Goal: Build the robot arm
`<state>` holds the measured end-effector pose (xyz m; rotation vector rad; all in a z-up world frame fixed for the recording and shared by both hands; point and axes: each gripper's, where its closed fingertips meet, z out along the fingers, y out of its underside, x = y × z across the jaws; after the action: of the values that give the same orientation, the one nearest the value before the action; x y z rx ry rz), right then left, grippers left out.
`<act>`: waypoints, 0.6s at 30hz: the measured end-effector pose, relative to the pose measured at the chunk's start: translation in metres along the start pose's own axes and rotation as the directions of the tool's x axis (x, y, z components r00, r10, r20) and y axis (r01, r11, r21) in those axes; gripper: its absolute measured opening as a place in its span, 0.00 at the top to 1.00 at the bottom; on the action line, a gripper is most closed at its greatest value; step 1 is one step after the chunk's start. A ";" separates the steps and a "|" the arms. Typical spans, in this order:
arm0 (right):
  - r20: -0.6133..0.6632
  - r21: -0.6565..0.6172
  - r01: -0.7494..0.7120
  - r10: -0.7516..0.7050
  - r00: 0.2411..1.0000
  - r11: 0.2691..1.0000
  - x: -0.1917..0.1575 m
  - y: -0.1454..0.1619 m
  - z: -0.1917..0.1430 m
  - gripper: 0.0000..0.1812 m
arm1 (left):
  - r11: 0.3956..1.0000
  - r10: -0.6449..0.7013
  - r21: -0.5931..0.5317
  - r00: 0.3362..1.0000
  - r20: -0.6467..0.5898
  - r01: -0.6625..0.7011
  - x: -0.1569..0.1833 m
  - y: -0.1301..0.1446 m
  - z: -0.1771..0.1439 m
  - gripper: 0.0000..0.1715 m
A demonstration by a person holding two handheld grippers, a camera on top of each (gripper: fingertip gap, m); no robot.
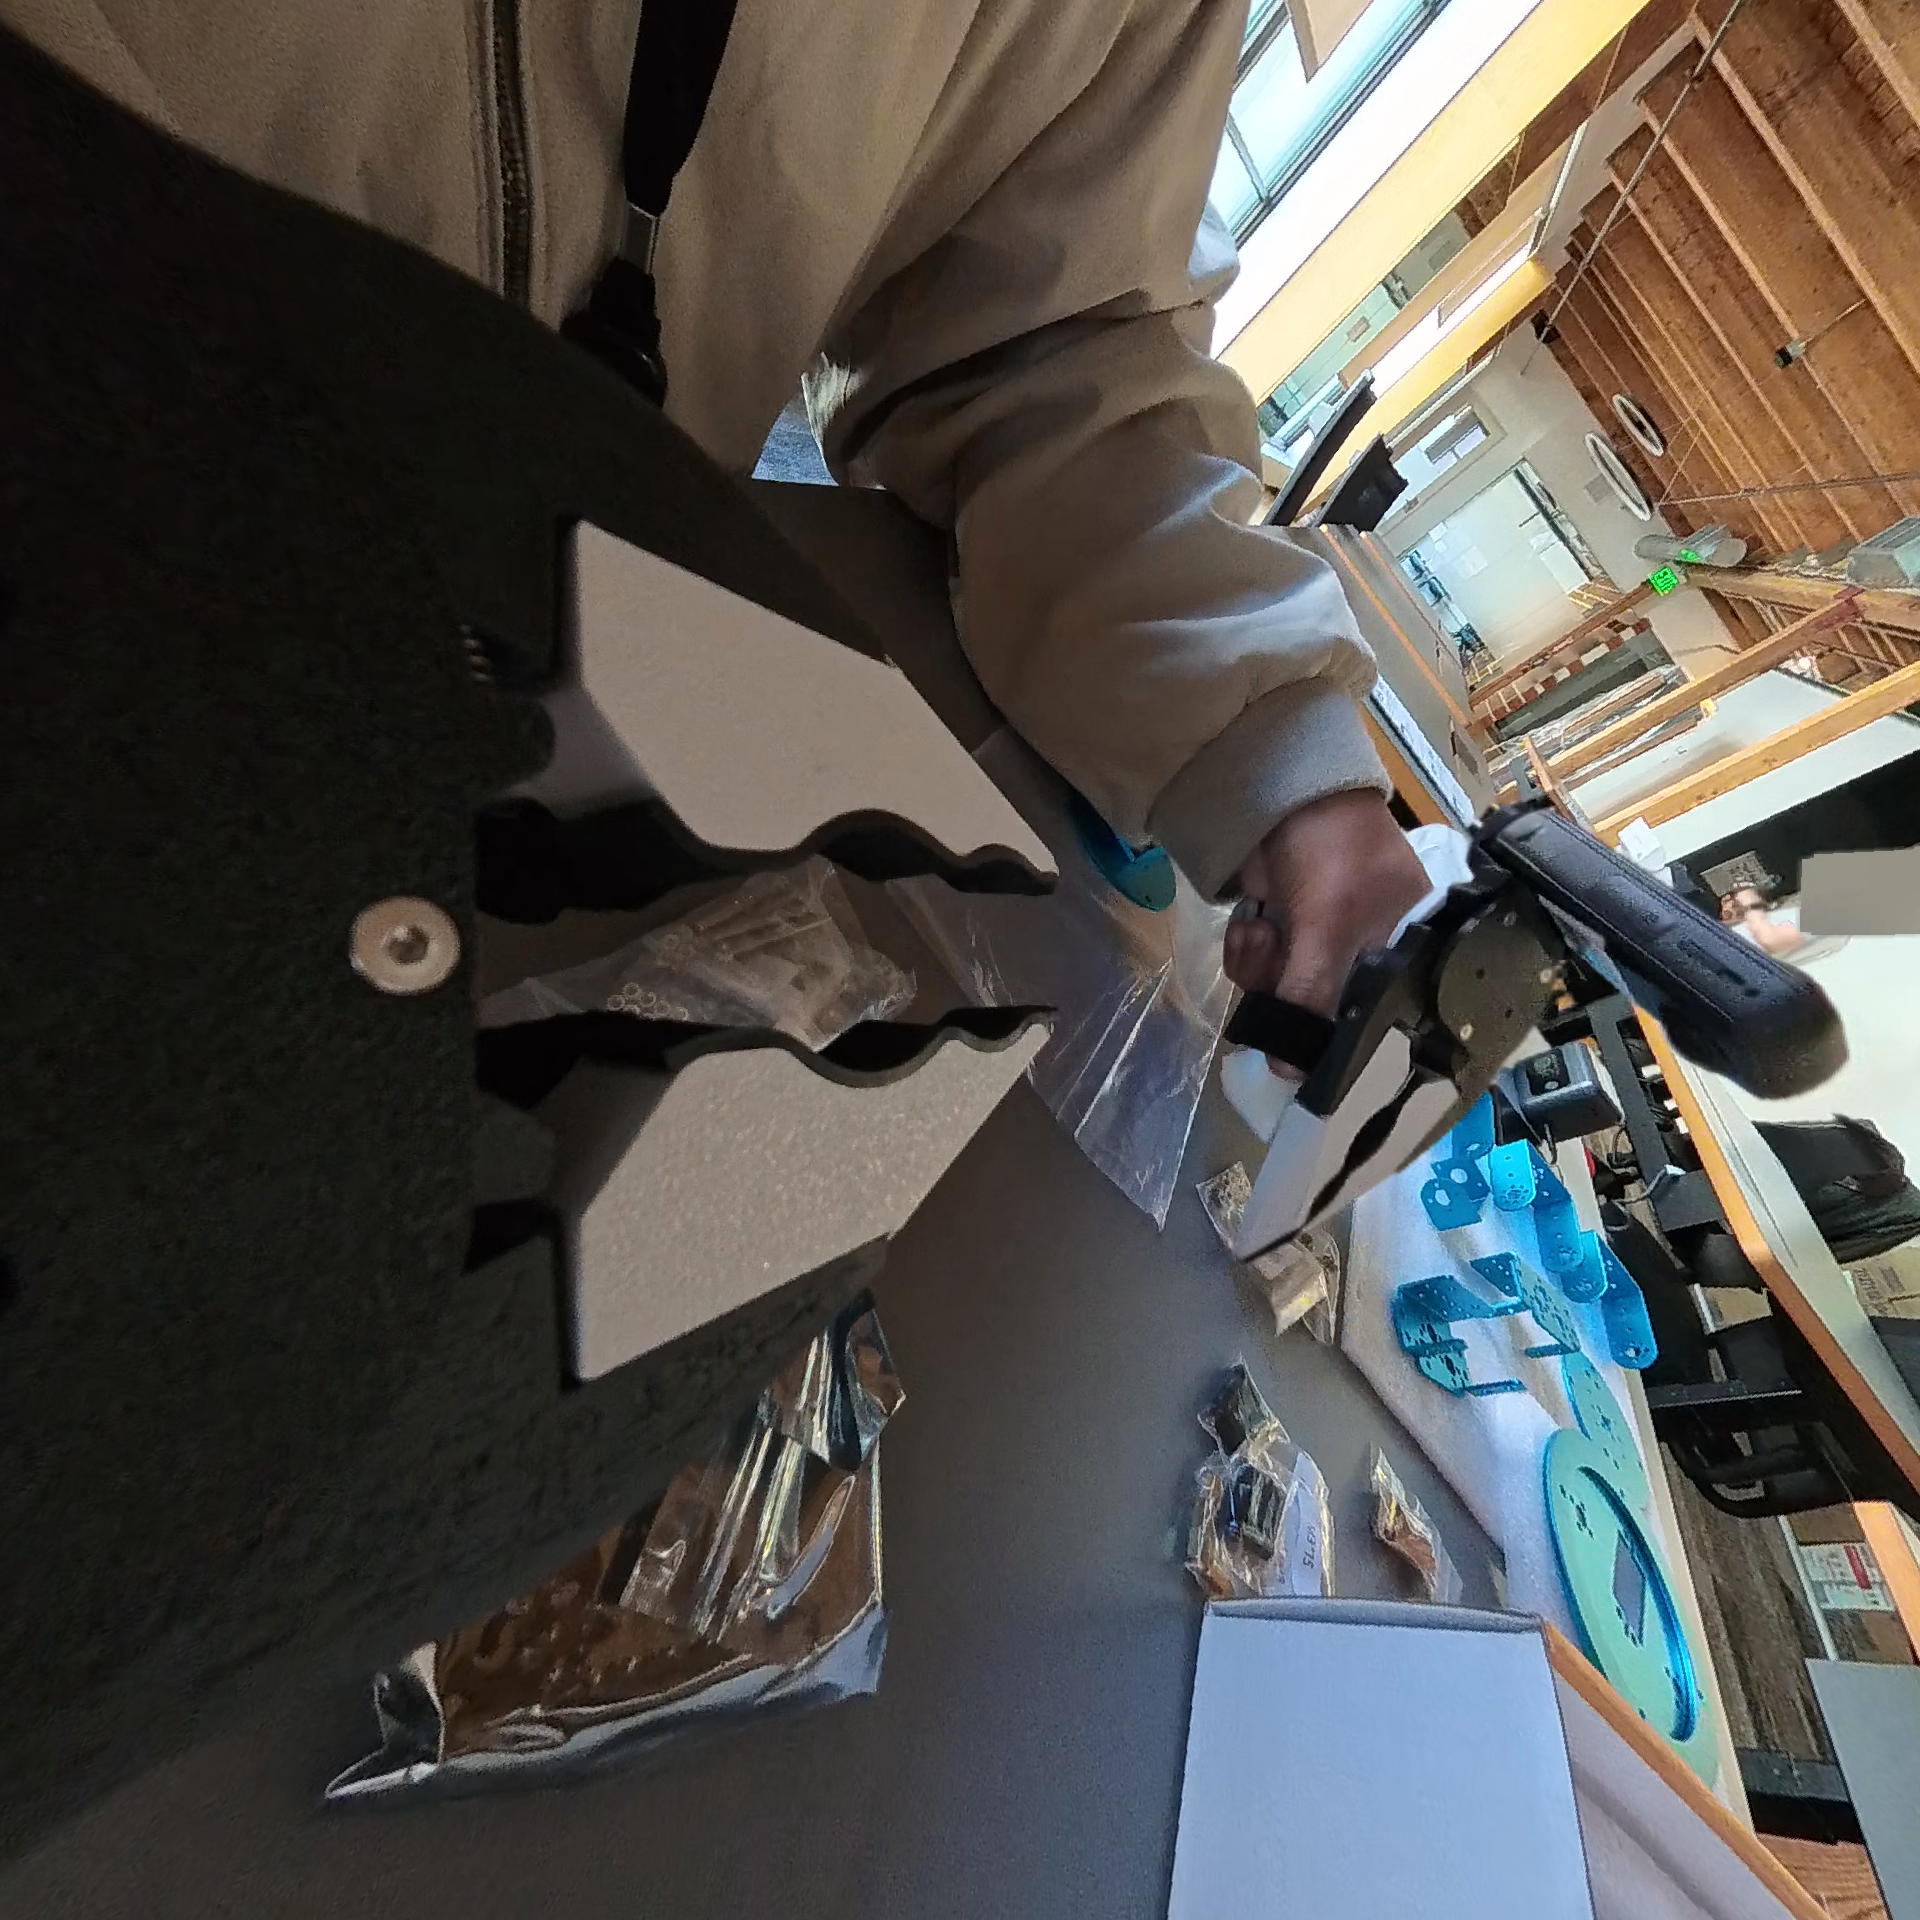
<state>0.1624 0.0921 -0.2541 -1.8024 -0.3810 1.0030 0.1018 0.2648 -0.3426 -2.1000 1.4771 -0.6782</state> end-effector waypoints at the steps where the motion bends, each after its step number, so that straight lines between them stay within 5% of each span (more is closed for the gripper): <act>1: 0.001 -0.001 0.001 -0.001 1.000 1.000 0.000 0.000 0.000 0.89 | 1.000 -0.002 -0.002 1.000 0.004 0.002 0.002 -0.004 0.004 1.00; 6: 0.006 0.002 0.006 -0.006 1.000 1.000 -0.002 -0.001 -0.001 0.89 | 1.000 0.017 -0.001 0.998 0.057 -0.017 -0.008 -0.015 -0.007 1.00; 12: 0.025 0.011 0.007 -0.008 1.000 1.000 -0.007 -0.003 -0.001 0.89 | 0.992 0.030 -0.121 0.999 -0.032 -0.033 -0.008 0.025 -0.021 0.91; 18: 0.020 0.007 0.016 -0.016 1.000 1.000 -0.007 -0.002 -0.002 0.89 | 0.995 0.052 -0.083 0.999 -0.013 -0.053 0.002 0.002 0.002 0.92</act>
<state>0.1595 0.0874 -0.2485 -1.7814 -0.4035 1.0108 0.1029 0.2626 -0.3451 -2.1141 1.5863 -0.6194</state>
